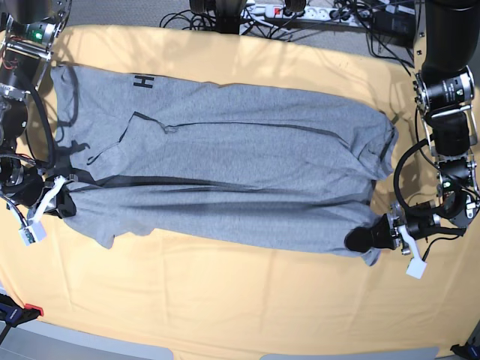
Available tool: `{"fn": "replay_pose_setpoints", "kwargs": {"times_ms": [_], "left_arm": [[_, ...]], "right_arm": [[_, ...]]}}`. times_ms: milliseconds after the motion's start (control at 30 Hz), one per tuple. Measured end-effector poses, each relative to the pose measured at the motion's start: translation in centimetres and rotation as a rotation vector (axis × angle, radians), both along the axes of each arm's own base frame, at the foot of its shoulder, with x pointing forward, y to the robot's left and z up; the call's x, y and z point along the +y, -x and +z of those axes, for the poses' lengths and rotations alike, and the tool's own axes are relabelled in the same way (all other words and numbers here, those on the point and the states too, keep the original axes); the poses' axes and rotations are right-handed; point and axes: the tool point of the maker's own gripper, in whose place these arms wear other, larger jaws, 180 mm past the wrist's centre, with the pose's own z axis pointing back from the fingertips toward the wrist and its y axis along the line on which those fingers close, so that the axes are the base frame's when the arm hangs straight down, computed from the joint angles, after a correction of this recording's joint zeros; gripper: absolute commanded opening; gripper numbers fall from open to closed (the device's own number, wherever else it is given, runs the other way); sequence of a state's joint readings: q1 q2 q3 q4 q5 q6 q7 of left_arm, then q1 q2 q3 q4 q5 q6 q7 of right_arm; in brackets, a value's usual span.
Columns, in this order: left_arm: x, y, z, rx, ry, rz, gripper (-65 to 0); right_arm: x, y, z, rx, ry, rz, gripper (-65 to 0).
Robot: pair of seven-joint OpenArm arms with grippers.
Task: Layout the t-shirt on the table in an organized manner, then fold the t-shirt properly
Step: 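Fold the side edge over toward the shirt's middle with both grippers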
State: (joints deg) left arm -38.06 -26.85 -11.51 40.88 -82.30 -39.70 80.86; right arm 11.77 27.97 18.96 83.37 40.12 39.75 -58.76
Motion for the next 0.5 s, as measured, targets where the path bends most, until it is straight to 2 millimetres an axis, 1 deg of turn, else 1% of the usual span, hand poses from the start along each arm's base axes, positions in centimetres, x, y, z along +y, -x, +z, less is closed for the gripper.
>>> {"fn": "replay_pose_setpoints", "kwargs": {"times_ms": [67, 167, 267, 367, 500], "left_arm": [[0.2, 0.1, 0.1, -0.001, 0.005, -0.001, -65.0], [0.4, 0.4, -0.2, 0.011, -0.017, -0.010, -65.0], [-0.1, 0.7, -0.9, 0.030, -0.036, -0.033, -65.0], [-0.5, 1.6, -2.2, 0.061, -0.057, -0.056, -65.0], [-0.1, 3.7, -4.6, 0.126, -0.111, -0.087, -65.0]], "right_arm": [[0.0, 0.1, -0.1, 0.006, 0.001, 0.001, -65.0], [0.3, 0.5, -0.3, 0.034, -0.016, 0.011, -65.0], [1.0, 1.0, -0.4, 0.066, -0.056, 0.033, -65.0], [1.0, 1.4, -0.8, 0.092, -0.051, 0.037, -65.0], [0.9, 2.0, -1.5, 0.116, -0.049, 0.037, -65.0]]}}
